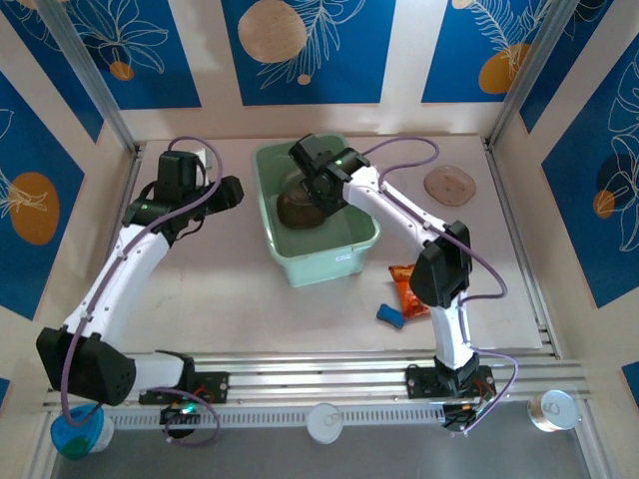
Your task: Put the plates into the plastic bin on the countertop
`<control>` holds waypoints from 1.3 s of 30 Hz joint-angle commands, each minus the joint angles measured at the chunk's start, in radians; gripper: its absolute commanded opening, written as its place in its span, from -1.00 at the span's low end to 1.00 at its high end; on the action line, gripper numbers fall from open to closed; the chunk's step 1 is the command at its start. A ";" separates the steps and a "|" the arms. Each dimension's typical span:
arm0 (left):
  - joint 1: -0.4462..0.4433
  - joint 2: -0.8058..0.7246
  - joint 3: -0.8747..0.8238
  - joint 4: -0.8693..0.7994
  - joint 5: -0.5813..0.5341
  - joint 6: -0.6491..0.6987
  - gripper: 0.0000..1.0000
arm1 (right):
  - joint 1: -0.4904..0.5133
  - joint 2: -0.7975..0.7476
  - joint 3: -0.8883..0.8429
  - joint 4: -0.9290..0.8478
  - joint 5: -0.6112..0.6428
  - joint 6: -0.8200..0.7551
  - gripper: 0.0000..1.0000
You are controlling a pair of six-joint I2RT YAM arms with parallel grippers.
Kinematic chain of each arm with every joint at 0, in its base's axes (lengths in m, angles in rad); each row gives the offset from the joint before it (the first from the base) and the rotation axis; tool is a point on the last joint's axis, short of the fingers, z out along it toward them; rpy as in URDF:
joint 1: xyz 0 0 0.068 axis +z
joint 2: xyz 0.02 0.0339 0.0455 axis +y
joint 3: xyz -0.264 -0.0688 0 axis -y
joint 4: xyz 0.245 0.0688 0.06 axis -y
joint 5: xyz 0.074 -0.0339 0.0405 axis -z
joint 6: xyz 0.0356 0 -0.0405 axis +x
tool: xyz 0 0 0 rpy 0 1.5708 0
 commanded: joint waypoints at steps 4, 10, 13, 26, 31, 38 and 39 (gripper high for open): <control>0.038 0.045 0.034 -0.035 0.069 0.058 0.35 | 0.005 0.113 0.118 -0.097 0.017 0.111 -1.00; 0.065 0.071 0.033 -0.038 0.088 0.066 0.35 | 0.001 0.201 0.159 -0.124 -0.029 0.178 -1.00; 0.070 0.080 0.032 -0.033 0.096 0.064 0.35 | 0.002 0.235 0.174 -0.124 -0.016 0.191 -1.00; 0.085 0.093 -0.002 -0.025 0.120 0.064 0.36 | -0.001 0.378 0.255 -0.085 -0.090 0.274 -0.88; 0.086 0.097 -0.009 -0.015 0.131 0.054 0.36 | 0.008 0.369 0.259 -0.070 -0.040 0.258 -0.30; 0.085 0.088 -0.018 -0.006 0.149 0.036 0.36 | 0.011 0.339 0.262 -0.053 -0.005 0.197 0.41; 0.085 0.086 -0.021 -0.002 0.156 0.032 0.36 | 0.014 0.329 0.262 -0.050 0.009 0.177 0.51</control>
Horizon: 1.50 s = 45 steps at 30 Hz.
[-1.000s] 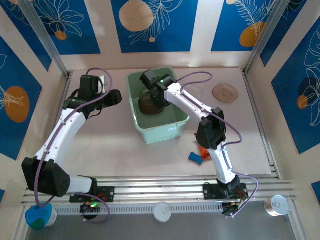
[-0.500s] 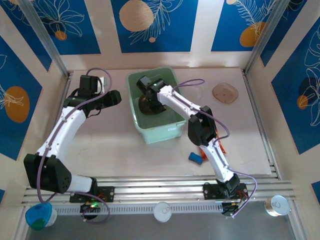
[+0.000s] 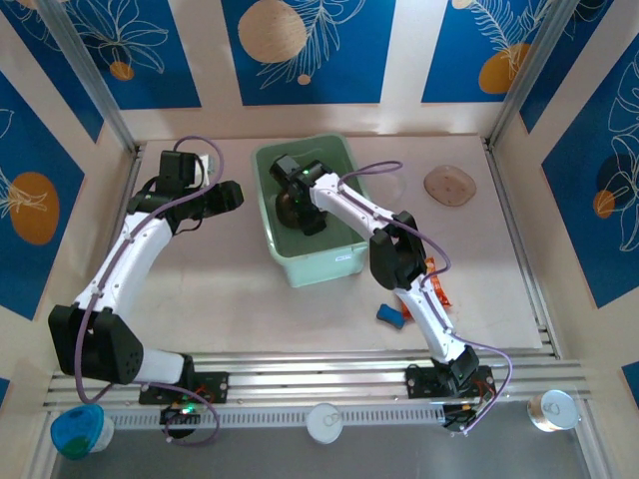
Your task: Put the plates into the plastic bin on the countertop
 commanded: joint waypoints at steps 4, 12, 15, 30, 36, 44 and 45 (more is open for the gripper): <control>0.011 -0.010 -0.024 0.037 0.058 -0.041 0.36 | 0.023 -0.118 -0.008 -0.006 0.126 -0.095 0.75; -0.009 -0.030 -0.060 0.079 0.109 -0.105 0.37 | 0.017 -0.292 -0.079 0.038 0.174 -0.356 0.78; -0.029 -0.039 -0.076 0.090 0.102 -0.126 0.37 | 0.014 -0.358 -0.087 0.039 0.177 -0.445 0.78; -0.155 -0.017 -0.058 0.077 -0.016 -0.154 0.37 | -0.128 -0.742 -0.456 0.213 0.115 -0.861 0.73; -0.198 -0.002 -0.039 0.074 -0.078 -0.165 0.37 | -0.280 -0.918 -0.681 0.320 0.076 -0.980 0.69; -0.241 0.028 -0.012 0.041 -0.157 -0.187 0.37 | -0.587 -1.041 -0.896 0.388 -0.179 -1.029 0.55; -0.242 0.031 -0.008 0.035 -0.165 -0.187 0.37 | -0.611 -1.044 -0.910 0.394 -0.202 -1.037 0.53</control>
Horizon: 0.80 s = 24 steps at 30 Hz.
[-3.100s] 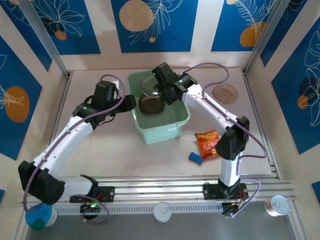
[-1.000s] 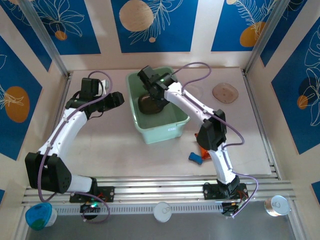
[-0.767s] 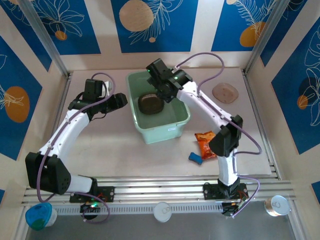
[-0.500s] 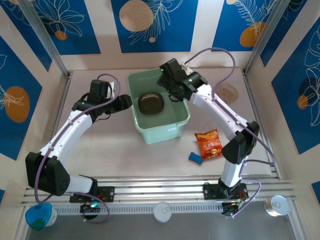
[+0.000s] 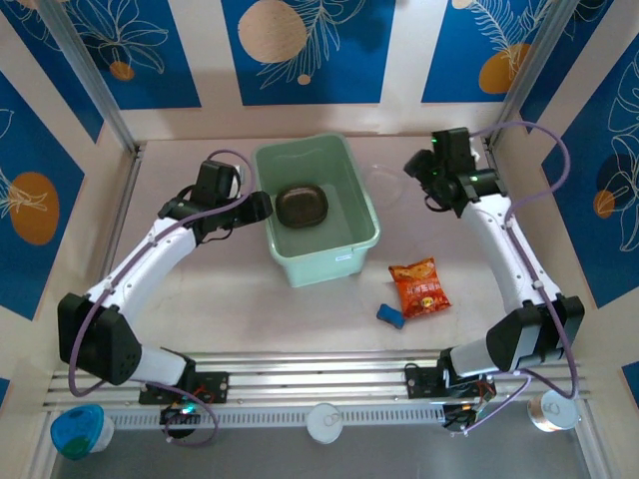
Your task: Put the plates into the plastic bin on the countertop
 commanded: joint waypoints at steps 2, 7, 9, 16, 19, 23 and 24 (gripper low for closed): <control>-0.017 0.012 0.049 -0.044 -0.067 -0.017 0.37 | -0.100 -0.014 -0.072 0.056 -0.191 -0.066 0.47; -0.017 0.009 0.059 -0.063 -0.092 -0.019 0.37 | -0.177 0.040 -0.125 0.086 -0.293 -0.075 0.25; -0.018 0.007 0.059 -0.065 -0.099 -0.018 0.37 | -0.188 0.055 -0.147 0.116 -0.307 -0.086 0.20; -0.018 0.027 0.090 -0.089 -0.123 0.012 0.38 | -0.226 0.160 -0.139 0.137 -0.357 -0.077 0.09; -0.016 0.030 0.099 -0.094 -0.126 0.023 0.38 | -0.224 0.214 -0.108 0.131 -0.368 -0.086 0.06; -0.017 0.026 0.095 -0.091 -0.129 0.028 0.38 | -0.218 0.293 -0.056 0.107 -0.387 -0.050 0.02; -0.016 0.028 0.093 -0.089 -0.129 0.028 0.38 | -0.210 0.312 -0.043 0.107 -0.390 -0.035 0.00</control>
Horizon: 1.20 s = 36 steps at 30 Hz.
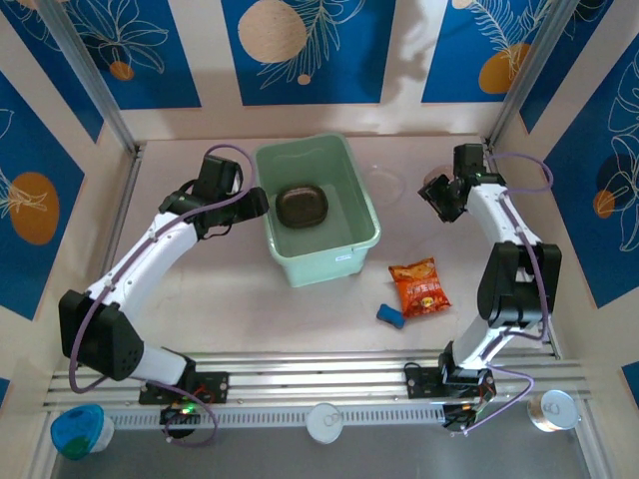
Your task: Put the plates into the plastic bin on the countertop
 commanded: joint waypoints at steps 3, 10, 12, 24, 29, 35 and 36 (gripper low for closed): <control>-0.008 0.009 0.029 -0.011 -0.015 0.027 0.39 | 0.044 0.089 0.093 0.001 -0.015 0.041 -0.01; -0.008 0.026 0.054 -0.017 0.022 0.061 0.38 | 0.080 0.295 0.302 -0.024 0.004 -0.060 -0.08; -0.009 0.030 0.067 -0.029 0.024 0.074 0.39 | 0.081 0.349 0.361 -0.046 0.001 -0.090 -0.08; -0.006 0.054 0.090 -0.007 0.049 0.115 0.40 | 0.105 0.593 0.589 -0.160 0.043 -0.140 -0.11; -0.006 0.066 0.087 -0.004 0.052 0.113 0.40 | 0.109 0.646 0.620 -0.168 0.056 -0.136 -0.21; -0.006 0.074 0.086 -0.008 0.047 0.107 0.39 | 0.110 0.688 0.653 -0.179 0.081 -0.147 -0.32; -0.007 0.076 0.086 -0.008 0.046 0.107 0.40 | 0.110 0.692 0.657 -0.182 0.084 -0.149 -0.35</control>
